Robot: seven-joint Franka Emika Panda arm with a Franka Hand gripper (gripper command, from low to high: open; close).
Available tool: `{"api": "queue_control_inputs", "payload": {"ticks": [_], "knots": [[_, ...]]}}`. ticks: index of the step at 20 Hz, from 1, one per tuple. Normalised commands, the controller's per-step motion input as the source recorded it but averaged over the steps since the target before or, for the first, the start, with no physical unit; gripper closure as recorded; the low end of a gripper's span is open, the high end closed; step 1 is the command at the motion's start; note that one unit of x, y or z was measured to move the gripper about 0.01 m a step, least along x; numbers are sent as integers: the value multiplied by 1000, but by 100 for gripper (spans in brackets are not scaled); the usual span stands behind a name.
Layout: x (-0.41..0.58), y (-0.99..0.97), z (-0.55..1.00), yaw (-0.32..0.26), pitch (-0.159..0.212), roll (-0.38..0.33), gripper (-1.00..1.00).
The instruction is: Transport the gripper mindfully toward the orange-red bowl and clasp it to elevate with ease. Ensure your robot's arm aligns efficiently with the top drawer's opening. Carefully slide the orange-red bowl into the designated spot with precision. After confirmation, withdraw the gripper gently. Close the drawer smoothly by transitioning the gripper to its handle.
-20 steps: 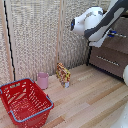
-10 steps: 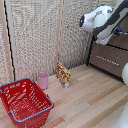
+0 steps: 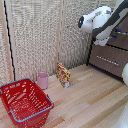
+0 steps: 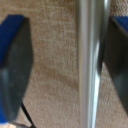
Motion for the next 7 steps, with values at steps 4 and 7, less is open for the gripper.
{"api": "queue_control_inputs", "payload": {"ticks": [4, 7], "knots": [[279, 546, -26, -24, 92, -38, -100], [296, 334, -12, -25, 56, 0, -100]]}}
